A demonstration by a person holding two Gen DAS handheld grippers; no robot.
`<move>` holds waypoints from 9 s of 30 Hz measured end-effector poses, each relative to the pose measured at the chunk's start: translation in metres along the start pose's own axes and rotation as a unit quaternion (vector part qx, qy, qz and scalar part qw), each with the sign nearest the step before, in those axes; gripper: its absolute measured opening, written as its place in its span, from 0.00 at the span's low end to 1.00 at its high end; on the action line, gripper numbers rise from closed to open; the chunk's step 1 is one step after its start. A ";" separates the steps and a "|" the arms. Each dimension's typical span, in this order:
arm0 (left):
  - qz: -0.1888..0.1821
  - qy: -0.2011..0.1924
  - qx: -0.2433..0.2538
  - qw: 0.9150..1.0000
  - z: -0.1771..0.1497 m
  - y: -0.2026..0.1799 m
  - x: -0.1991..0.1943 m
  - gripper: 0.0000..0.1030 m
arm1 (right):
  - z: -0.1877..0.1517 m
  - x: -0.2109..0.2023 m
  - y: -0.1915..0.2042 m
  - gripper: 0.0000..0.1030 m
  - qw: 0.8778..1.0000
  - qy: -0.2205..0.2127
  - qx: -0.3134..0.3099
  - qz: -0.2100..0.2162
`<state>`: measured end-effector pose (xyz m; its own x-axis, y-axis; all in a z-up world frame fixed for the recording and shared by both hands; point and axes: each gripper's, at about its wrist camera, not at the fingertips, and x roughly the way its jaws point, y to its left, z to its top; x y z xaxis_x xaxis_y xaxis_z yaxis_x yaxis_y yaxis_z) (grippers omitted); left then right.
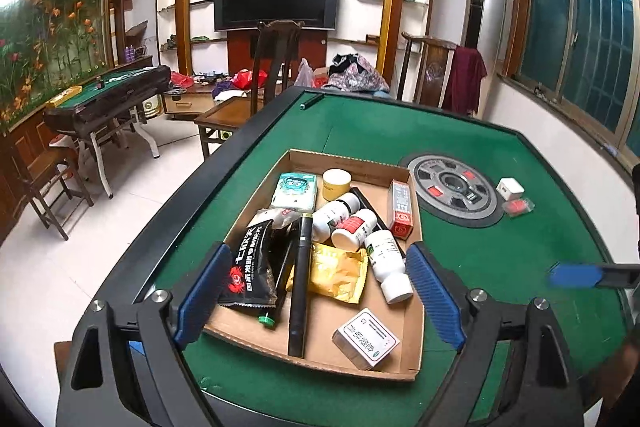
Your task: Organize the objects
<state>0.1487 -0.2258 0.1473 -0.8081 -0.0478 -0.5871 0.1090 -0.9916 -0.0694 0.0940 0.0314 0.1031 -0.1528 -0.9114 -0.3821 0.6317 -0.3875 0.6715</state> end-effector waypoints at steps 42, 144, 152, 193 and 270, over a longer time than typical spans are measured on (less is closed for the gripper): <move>-0.784 0.074 -0.258 0.560 -0.037 0.030 0.067 0.94 | -0.020 -0.124 0.025 1.00 0.917 -0.134 -0.010 0.375; -0.104 -0.021 0.019 0.994 0.036 -0.100 0.045 1.00 | 0.038 -0.185 -0.094 1.00 0.864 -0.174 0.044 -0.470; -0.121 0.037 0.026 0.992 0.021 -0.116 0.077 1.00 | 0.090 -0.131 -0.192 1.00 0.868 -0.062 0.072 -0.488; -0.251 0.133 0.416 0.864 0.003 -0.382 0.268 0.91 | 0.028 -0.233 -0.209 0.53 0.872 -0.152 0.173 -0.432; -0.052 0.056 0.101 0.992 0.012 -0.030 0.083 0.26 | 0.084 0.048 -0.028 0.70 0.911 -0.004 -0.031 -0.412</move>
<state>0.0711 -0.2019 0.1106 -0.7383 0.0577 -0.6720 -0.0987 -0.9948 0.0230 0.0051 -0.0135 0.1197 -0.5994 -0.3157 -0.7356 0.3420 -0.9319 0.1212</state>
